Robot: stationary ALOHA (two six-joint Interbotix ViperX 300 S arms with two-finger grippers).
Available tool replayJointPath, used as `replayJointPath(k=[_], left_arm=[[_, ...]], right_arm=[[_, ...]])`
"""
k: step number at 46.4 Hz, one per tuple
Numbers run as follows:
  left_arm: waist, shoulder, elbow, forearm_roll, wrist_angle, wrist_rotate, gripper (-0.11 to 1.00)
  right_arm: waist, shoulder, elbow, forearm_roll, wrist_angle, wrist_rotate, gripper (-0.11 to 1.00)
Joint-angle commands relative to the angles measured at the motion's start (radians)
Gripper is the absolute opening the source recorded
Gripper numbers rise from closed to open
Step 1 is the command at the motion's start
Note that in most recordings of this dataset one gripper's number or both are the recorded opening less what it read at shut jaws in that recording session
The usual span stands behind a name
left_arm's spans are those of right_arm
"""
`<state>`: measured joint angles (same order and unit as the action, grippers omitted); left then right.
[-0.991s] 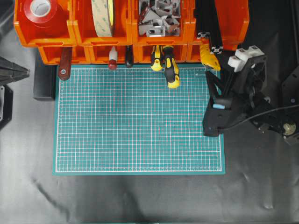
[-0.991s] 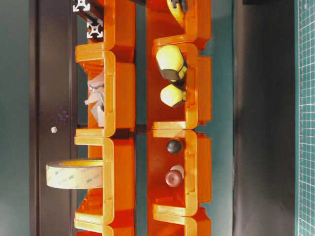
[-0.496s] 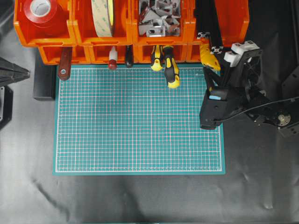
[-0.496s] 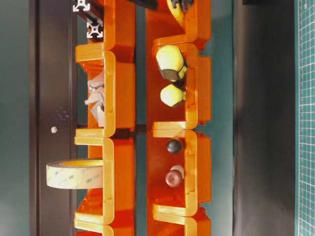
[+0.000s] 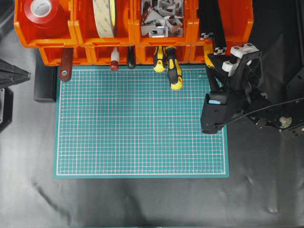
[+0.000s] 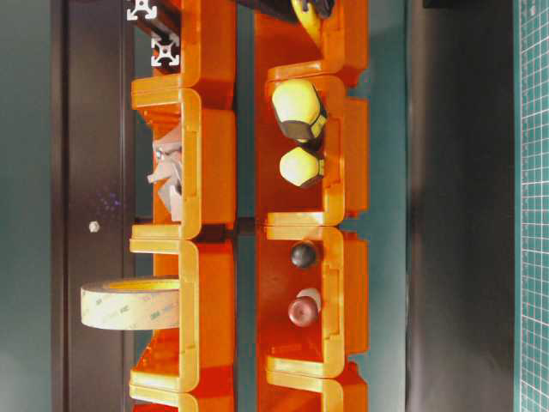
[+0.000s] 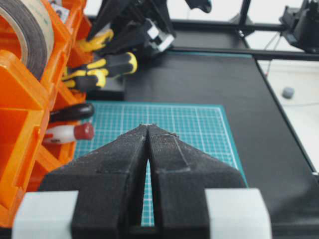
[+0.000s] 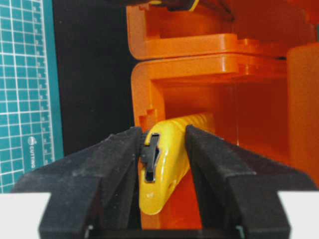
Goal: Pick cutter from container rack with right arm.
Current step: 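Close the right gripper on the yellow cutter inside the bin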
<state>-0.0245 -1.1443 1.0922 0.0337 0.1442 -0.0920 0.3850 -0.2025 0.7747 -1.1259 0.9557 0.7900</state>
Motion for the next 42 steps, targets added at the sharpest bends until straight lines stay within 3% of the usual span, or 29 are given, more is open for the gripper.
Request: replayJointPath(k=[1,19,29,42], left_arm=[[-0.002,0.006,-0.012,0.003,-0.006,-0.003,0.01],[-0.002,0.006,-0.011,0.003,0.000,-0.003,0.01],[-0.002,0.005,-0.011,0.002,0.002,-0.003,0.01],[0.000,0.002,-0.011,0.002,0.002,-0.002,0.01]], right_arm=[[0.003,-0.008,-0.020,-0.003,0.020,-0.003,0.31],[0.100,-0.011,-0.147,0.015,0.143,-0.043,0.27],[0.206,-0.009,-0.238,0.072,0.238,-0.087,0.27],[0.348,0.012,-0.420,0.087,0.393,-0.143,0.27]])
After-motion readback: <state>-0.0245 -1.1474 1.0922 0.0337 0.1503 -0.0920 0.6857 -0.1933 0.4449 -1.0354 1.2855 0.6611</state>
